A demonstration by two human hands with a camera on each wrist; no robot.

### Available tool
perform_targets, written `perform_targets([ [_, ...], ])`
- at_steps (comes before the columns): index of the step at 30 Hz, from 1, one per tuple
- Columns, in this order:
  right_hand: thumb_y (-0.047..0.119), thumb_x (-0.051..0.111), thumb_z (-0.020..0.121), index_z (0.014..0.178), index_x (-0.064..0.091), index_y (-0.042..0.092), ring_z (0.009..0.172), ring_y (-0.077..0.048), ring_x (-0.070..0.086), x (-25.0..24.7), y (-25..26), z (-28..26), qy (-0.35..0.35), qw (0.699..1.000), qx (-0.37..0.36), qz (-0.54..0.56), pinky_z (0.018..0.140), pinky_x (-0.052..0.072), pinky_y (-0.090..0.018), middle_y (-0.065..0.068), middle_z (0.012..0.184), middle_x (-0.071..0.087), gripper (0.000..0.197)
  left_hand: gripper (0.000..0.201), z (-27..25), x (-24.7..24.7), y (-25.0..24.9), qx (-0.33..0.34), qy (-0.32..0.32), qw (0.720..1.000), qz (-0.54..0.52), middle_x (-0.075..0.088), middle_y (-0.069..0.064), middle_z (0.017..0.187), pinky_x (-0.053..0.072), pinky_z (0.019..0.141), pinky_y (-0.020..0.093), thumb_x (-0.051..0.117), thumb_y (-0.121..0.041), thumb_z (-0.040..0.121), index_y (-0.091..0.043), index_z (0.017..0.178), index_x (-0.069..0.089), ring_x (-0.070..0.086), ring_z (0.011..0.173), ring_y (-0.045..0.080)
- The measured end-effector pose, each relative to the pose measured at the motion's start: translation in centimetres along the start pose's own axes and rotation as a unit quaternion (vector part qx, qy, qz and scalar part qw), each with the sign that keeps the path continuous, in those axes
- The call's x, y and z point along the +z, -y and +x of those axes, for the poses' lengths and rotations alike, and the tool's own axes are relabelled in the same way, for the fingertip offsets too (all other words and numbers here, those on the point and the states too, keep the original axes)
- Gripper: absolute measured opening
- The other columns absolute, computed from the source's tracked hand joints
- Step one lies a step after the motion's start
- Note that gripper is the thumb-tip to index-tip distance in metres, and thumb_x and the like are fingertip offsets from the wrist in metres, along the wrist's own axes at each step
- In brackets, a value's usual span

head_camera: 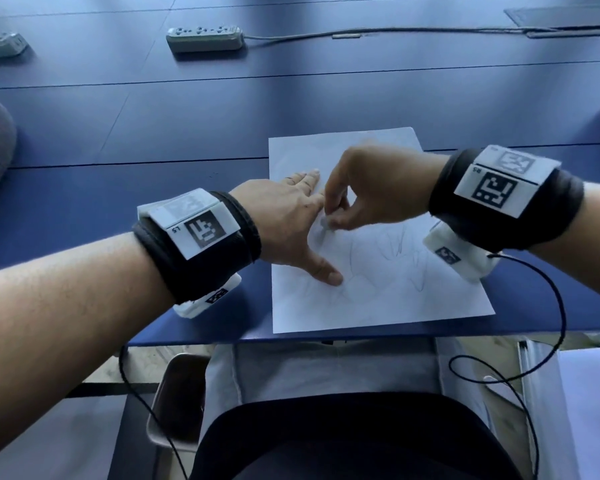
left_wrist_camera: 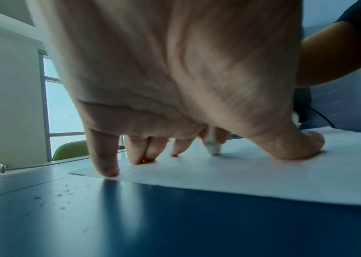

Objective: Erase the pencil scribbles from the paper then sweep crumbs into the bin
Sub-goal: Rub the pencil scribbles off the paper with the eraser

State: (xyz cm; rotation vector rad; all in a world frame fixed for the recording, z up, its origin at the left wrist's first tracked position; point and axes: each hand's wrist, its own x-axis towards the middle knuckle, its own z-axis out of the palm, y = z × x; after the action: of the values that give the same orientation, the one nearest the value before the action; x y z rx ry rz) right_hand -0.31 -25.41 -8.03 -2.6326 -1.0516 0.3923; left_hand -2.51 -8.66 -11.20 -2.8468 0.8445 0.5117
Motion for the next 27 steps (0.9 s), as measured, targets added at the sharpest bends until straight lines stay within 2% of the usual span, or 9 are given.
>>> perform_targets([
  [1, 0.033, 0.077, 0.078, 0.077, 0.077, 0.027, 0.054, -0.003, 0.055, 0.0, 0.3, -0.4, 0.039, 0.999, -0.011, 0.004, 0.054, 0.040, -0.012, 0.017, 0.057, 0.063, 0.006, 0.125, -0.1, -0.1, -0.2, 0.004, 0.003, 1.000, -0.002, 0.002, 0.003, 0.167, 0.035, 0.109, 0.036, 0.034, -0.102, 0.045, -0.040, 0.152, 0.014, 0.009, 0.152, 0.017],
  [3, 0.037, 0.079, 0.078, 0.075, 0.076, 0.028, 0.051, 0.001, 0.052, -0.2, 0.5, -1.0, 0.119, 0.993, -0.003, 0.020, 0.050, 0.038, -0.009, 0.022, 0.048, 0.056, 0.010, 0.120, -0.2, -0.3, -0.4, 0.000, 0.019, 1.000, -0.003, -0.001, 0.011, 0.166, 0.033, 0.112, 0.037, 0.038, -0.101, 0.048, -0.046, 0.151, 0.010, 0.006, 0.153, 0.021],
  [5, 0.041, 0.079, 0.077, 0.074, 0.077, 0.028, 0.049, 0.001, 0.051, -0.7, -0.5, -0.9, 0.105, 0.994, 0.021, 0.029, 0.050, 0.038, -0.009, 0.021, 0.047, 0.055, 0.013, 0.123, -0.3, -0.5, -0.7, -0.010, 0.031, 0.999, 0.006, -0.003, 0.015, 0.165, 0.031, 0.114, 0.038, 0.040, -0.100, 0.050, -0.045, 0.154, 0.003, 0.004, 0.153, 0.023],
  [8, 0.039, 0.079, 0.077, 0.073, 0.077, 0.026, 0.049, -0.001, 0.051, -0.9, -1.7, -0.8, 0.017, 0.999, 0.040, 0.027, 0.049, 0.036, -0.012, 0.020, 0.049, 0.058, 0.013, 0.127, -0.3, -0.7, -1.0, -0.018, 0.037, 0.999, 0.017, -0.005, 0.015, 0.165, 0.031, 0.114, 0.038, 0.039, -0.100, 0.049, -0.044, 0.154, -0.005, 0.003, 0.153, 0.024],
  [13, 0.037, 0.079, 0.079, 0.074, 0.076, 0.024, 0.047, 0.002, 0.051, -0.5, -0.3, -2.3, 0.151, 0.986, 0.027, 0.063, 0.048, 0.037, -0.009, 0.023, 0.045, 0.054, 0.015, 0.130, -0.4, -0.6, -1.0, -0.019, 0.042, 0.999, 0.017, -0.006, 0.015, 0.165, 0.031, 0.113, 0.037, 0.038, -0.101, 0.048, -0.042, 0.154, -0.008, 0.001, 0.153, 0.021],
  [17, 0.035, 0.080, 0.077, 0.072, 0.075, 0.021, 0.046, -0.003, 0.049, -0.9, -2.0, -1.4, 0.028, 0.996, 0.056, 0.056, 0.047, 0.034, -0.011, 0.012, 0.053, 0.060, 0.016, 0.129, -0.5, -0.7, -1.1, -0.026, 0.049, 0.998, 0.010, -0.008, 0.013, 0.165, 0.032, 0.113, 0.038, 0.038, -0.101, 0.050, -0.042, 0.154, -0.010, -0.001, 0.153, 0.020],
  [22, 0.034, 0.080, 0.078, 0.071, 0.074, 0.019, 0.045, 0.000, 0.048, -0.7, -0.9, -2.0, 0.149, 0.986, 0.041, 0.065, 0.045, 0.035, -0.009, 0.017, 0.043, 0.052, 0.018, 0.130, -0.4, -0.6, -1.0, -0.024, 0.051, 0.998, 0.016, -0.008, 0.014, 0.165, 0.032, 0.112, 0.038, 0.036, -0.101, 0.047, -0.043, 0.154, -0.010, -0.001, 0.153, 0.021],
  [24, 0.035, 0.080, 0.078, 0.071, 0.075, 0.021, 0.046, 0.000, 0.049, -1.1, -1.6, -1.6, 0.096, 0.992, 0.057, 0.056, 0.046, 0.034, -0.009, 0.014, 0.046, 0.055, 0.016, 0.130, -0.3, -0.6, -1.0, -0.026, 0.052, 0.998, 0.014, -0.009, 0.013, 0.165, 0.031, 0.113, 0.038, 0.037, -0.101, 0.048, -0.043, 0.154, -0.011, -0.002, 0.153, 0.021],
  [27, 0.033, 0.079, 0.077, 0.067, 0.071, 0.023, 0.048, -0.004, 0.049, -1.0, -2.0, -1.1, 0.020, 0.997, 0.065, 0.038, 0.052, 0.039, -0.019, 0.007, 0.056, 0.061, 0.016, 0.128, -0.4, -0.7, -1.0, -0.029, 0.055, 0.998, 0.010, -0.010, 0.013, 0.165, 0.028, 0.115, 0.038, 0.040, -0.100, 0.051, -0.042, 0.154, -0.011, -0.002, 0.153, 0.022],
])
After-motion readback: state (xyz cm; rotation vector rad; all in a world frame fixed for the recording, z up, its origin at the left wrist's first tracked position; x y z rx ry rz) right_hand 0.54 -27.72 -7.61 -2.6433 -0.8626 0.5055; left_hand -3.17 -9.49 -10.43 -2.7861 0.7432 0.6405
